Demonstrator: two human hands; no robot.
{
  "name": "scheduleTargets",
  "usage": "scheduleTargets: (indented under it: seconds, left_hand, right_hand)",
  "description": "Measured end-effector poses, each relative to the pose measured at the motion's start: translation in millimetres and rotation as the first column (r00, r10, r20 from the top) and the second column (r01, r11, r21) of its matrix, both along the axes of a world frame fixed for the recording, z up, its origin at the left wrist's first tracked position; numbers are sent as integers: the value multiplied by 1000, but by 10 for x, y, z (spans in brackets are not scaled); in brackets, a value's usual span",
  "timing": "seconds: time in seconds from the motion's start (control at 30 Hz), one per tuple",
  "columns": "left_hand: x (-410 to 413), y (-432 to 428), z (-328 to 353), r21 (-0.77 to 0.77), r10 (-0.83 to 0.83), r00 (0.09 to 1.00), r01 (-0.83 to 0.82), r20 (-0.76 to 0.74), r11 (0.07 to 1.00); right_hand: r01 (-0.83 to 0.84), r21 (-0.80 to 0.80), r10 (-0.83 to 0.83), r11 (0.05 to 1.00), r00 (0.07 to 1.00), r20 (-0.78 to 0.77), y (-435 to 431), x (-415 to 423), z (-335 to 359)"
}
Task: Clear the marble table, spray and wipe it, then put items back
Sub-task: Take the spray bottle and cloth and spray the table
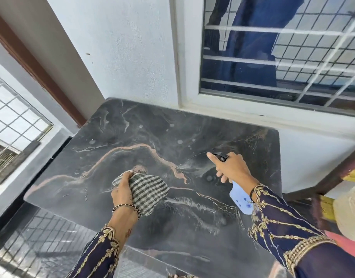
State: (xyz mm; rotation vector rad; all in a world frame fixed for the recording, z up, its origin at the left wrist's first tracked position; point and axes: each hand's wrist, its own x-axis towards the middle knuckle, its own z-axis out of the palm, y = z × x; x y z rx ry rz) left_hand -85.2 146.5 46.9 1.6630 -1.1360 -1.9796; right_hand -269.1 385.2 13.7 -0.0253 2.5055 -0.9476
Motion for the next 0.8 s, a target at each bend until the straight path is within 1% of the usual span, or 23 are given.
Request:
scheduleTargets:
  seconds: [0.1,0.17,0.27,0.37,0.47,0.57,0.6,0.67,0.73,0.8]
  left_hand:
    - [133,11,46,13,-41,999,42,-23,999]
    - [180,22,58,18,-70,997,71,-31,997]
    - [285,62,47,26,-147,988,149,-41,989]
    - [349,124,11,22,-215,975,217,-51,976]
    - [397,210,-16,30,-283,958,284,-48,958]
    - [427,331,-44,34,-349,936,351,-46,936]
    - [438,382,-54,36,-376,925,378,-46,925]
    - [429,458,-64,26,-408,913,408,-27,912]
    - [402,534,-70,3,-432,902,432,12,902]
    - [386,625,-58,6,-442,897,442,7,897]
  right_hand:
    - [69,5,-69,998,998,-4,126,331,6]
    - [131,-53,-130,990,991,32,257,530,19]
    - [266,-150,-256,952,963,80,511,923,25]
    - [366,-163,-357,916,930,87,766,1326,22]
    - [439,-111,-436,892,899,53,1020,1730,-3]
    - [544,-67,-543,837,839,36,1305,2086,-59]
    - [561,-26,-561,828,828,14,1411,2223,-77]
    - [553,74,-553,830,833,-28,1571,2455,-112]
    - [558,106,-558,823,829,-34,1696,2669,-164]
    - [553,141,-552,821,832,-46,1772,2826,-185]
